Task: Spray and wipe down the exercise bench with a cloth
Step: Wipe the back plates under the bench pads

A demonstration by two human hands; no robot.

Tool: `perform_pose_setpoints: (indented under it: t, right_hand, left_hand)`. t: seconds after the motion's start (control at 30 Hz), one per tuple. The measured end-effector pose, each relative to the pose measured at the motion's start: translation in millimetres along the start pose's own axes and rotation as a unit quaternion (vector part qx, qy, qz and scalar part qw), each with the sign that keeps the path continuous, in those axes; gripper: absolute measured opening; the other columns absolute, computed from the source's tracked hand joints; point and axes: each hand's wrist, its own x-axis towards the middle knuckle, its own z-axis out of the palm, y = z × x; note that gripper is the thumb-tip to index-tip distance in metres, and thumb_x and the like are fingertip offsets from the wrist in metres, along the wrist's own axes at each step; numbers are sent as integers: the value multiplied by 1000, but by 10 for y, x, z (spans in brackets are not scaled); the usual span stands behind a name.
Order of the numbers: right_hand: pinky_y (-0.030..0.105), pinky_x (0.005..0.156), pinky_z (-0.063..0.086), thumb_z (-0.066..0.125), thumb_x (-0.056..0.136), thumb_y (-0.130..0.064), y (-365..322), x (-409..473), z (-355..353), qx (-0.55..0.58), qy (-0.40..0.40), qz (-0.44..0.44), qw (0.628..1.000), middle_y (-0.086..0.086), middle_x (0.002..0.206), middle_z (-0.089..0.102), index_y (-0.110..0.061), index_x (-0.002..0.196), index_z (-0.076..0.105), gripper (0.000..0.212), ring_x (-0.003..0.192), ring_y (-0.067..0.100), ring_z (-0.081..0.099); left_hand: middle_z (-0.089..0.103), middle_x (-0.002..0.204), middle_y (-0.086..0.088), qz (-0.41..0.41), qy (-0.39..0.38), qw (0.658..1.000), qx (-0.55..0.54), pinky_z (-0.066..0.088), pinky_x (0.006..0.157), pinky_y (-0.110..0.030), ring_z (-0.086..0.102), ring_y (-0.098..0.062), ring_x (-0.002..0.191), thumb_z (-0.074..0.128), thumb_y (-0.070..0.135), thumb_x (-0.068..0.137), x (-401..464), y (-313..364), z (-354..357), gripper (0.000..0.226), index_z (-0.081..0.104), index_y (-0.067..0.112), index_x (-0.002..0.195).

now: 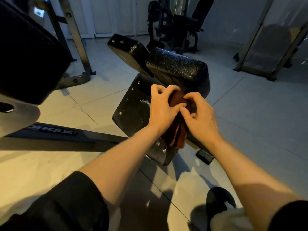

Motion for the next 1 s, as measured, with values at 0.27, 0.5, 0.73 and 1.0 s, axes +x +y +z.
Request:
perform_pose_setpoints:
  t: [0.27, 0.5, 0.73, 1.0]
  right_hand:
    - [12, 96, 34, 74, 80, -19, -250, -22, 93, 47, 10, 22, 999, -4, 137, 42, -25, 134, 55, 57, 119, -4, 40]
    - [42, 108, 42, 65, 85, -1, -395, -283, 525, 28, 68, 19, 997, -4, 153, 23, -38, 148, 26, 83, 139, 19, 33]
    - [42, 99, 50, 66, 86, -5, -421, -186, 848, -46, 203, 20, 978, 8, 139, 50, -18, 130, 59, 46, 122, 27, 54]
    - [16, 99, 38, 56, 93, -23, -26, -121, 1081, -79, 263, -24, 961, 3, 139, 49, -19, 132, 57, 39, 128, 12, 44]
  left_hand:
    - [55, 122, -15, -152, -101, 969, -168, 58, 82, -33, 66, -21, 99, 64, 1, 84, 90, 89, -440, 39, 58, 21, 116]
    - [67, 86, -8, -169, -50, 980, -94, 57, 71, -34, 67, -16, 79, 57, 33, 96, 10, 78, -440, 16, 51, 21, 105]
    - [66, 88, -5, -182, -79, 971, -136, 55, 78, -33, 64, -18, 84, 44, 22, 102, 53, 11, -391, 20, 61, 14, 95]
    - [62, 102, -1, -204, -30, 965, -164, 54, 90, -41, 61, -14, 95, 45, 19, 101, -13, -109, -157, 16, 60, 20, 102]
